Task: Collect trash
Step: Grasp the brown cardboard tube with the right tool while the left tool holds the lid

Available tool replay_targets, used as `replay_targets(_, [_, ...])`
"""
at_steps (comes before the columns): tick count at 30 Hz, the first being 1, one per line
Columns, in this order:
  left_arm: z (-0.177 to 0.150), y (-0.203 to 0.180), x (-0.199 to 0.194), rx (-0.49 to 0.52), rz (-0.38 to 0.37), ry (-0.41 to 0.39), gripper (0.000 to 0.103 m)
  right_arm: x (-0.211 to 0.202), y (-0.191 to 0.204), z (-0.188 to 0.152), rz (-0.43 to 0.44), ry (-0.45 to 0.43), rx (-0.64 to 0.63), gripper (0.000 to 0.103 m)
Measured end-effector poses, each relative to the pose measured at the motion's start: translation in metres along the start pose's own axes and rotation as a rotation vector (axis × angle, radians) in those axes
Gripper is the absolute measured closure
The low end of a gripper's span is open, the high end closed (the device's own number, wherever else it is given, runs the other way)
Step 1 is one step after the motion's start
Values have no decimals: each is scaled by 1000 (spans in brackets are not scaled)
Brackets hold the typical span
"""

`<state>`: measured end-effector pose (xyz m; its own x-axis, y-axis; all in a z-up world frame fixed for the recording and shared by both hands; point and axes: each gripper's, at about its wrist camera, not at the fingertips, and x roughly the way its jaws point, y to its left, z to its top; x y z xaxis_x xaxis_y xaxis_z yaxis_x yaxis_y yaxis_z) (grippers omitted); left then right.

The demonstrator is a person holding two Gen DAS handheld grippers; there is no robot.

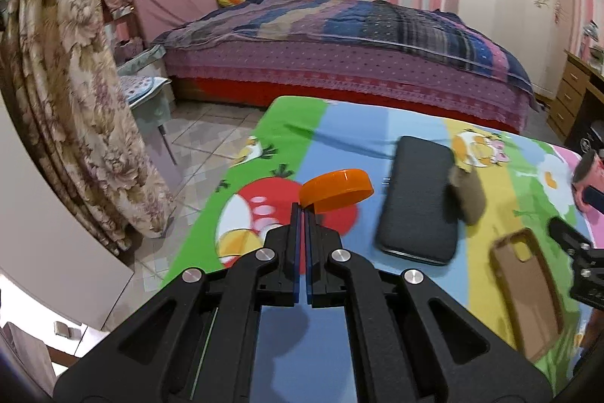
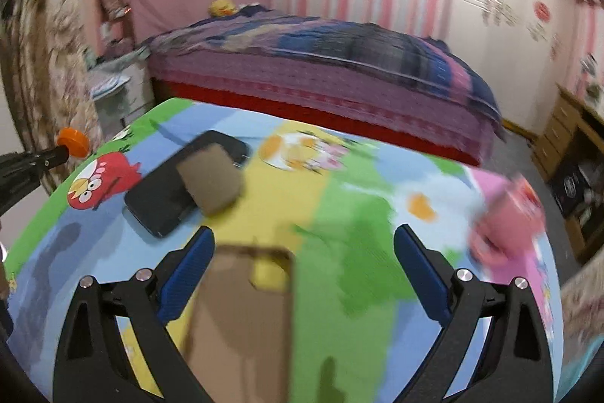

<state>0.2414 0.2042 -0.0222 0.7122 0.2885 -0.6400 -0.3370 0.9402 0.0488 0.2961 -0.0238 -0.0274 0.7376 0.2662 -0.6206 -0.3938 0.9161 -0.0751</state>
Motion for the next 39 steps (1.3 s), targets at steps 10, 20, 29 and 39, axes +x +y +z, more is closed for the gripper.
replay_targets(10, [-1, 23, 11, -29, 39, 20, 103, 58, 53, 17, 37, 70, -151, 9])
replay_targets(20, [-1, 14, 7, -8, 28, 11, 103, 76, 49, 26, 162, 110, -155, 43])
replay_targets(29, [2, 6, 3, -6, -19, 9, 103, 56, 26, 21, 172, 58, -84, 86])
replay_targets(39, [-10, -52, -16, 80, -209, 16, 103, -42, -60, -36, 42, 37, 59, 87])
